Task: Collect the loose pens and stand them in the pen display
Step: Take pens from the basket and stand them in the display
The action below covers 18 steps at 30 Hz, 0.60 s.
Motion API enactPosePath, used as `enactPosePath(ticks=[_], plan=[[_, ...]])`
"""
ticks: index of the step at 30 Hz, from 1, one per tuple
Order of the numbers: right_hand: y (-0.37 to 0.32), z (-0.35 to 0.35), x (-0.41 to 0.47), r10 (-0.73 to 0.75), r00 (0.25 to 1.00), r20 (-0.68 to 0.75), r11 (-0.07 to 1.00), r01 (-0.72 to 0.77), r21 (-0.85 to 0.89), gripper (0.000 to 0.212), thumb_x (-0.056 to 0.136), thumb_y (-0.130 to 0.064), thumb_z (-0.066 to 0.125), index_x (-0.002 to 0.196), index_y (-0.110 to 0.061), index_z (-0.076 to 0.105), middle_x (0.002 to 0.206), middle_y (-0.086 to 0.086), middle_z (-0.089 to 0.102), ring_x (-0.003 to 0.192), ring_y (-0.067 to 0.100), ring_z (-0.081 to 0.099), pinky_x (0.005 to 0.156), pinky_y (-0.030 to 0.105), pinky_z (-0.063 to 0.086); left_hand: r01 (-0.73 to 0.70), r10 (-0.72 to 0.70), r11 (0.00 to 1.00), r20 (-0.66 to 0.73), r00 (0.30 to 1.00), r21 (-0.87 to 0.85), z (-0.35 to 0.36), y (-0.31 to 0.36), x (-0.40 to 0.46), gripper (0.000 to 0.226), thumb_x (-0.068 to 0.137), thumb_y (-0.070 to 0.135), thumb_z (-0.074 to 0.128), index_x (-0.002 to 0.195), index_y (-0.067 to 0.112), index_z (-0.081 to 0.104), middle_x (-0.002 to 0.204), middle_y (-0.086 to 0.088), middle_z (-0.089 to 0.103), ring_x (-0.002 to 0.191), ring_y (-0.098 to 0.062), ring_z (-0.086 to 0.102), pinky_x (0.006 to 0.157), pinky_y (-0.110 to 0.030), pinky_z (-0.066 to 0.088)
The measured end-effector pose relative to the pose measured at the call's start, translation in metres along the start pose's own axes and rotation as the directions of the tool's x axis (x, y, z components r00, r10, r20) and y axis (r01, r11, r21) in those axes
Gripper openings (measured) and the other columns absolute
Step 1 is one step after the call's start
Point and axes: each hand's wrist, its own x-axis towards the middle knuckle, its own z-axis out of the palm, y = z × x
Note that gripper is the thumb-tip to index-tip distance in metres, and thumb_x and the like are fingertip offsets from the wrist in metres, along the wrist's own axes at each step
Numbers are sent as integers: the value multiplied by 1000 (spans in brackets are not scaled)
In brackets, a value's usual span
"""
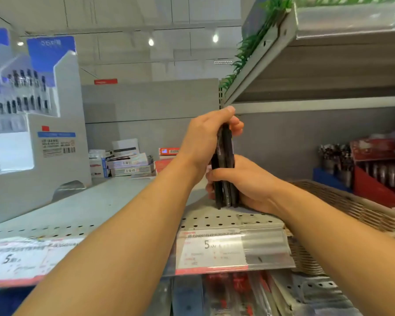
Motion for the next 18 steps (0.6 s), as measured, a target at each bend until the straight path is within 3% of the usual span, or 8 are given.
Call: enactPosePath(ticks=[4, 7, 10, 12, 15, 18], plan=[[-6, 2, -8, -57, 997, -54, 996, 53, -72, 13, 91, -4, 68, 103, -8, 70, 91, 6, 73, 79, 20, 74, 76, 30, 61, -32, 31, 999, 42, 999, 24, 3, 3, -5, 23, 85, 32, 66, 95, 12, 69, 89, -6, 70, 81, -19, 69, 89, -44, 56], [-9, 1, -15, -149, 979, -137, 983, 133, -124, 17, 87, -8, 69, 103, -12, 68, 87, 3, 76, 77, 22, 75, 69, 28, 58, -87, 85, 989, 26, 996, 117, 8, 3, -7, 14, 82, 33, 68, 93, 25, 71, 89, 0, 69, 86, -18, 68, 86, -41, 58], [-14, 2, -26, -51, 995, -89, 994, 42, -100, 23, 92, -4, 66, 115, -7, 66, 104, 14, 76, 90, 28, 76, 83, 48, 62, -140, 141, 935, 20, 990, 327, 16, 1, -10, 16, 83, 33, 66, 98, 26, 65, 90, 4, 68, 88, -19, 67, 84, -37, 56], [-21, 2, -34, 32, 999, -42, 996, -36, -85, 27, 96, -2, 62, 122, -6, 63, 115, 18, 73, 98, 31, 75, 90, 52, 60, -133, 133, 907, 28, 991, 400, 19, 1, -17, 21, 83, 35, 66, 102, 27, 62, 98, 7, 67, 94, -17, 65, 87, -34, 55], [-31, 3, -51, 36, 997, -73, 998, -40, -51, 23, 99, -3, 59, 121, -7, 63, 110, 16, 74, 92, 27, 76, 84, 46, 63, -88, 84, 940, 27, 996, 331, 27, 9, -36, 43, 81, 39, 63, 123, 28, 57, 121, 6, 62, 108, -5, 61, 94, -25, 50], [-38, 0, -77, 7, 988, -154, 988, 17, 154, 13, 99, -1, 56, 100, -9, 67, 82, 9, 74, 73, 20, 74, 67, 36, 62, -91, 109, 989, -167, 980, 113, 45, 21, -66, 58, 83, 37, 58, 138, 27, 45, 137, 2, 53, 126, -7, 53, 107, -31, 44]])
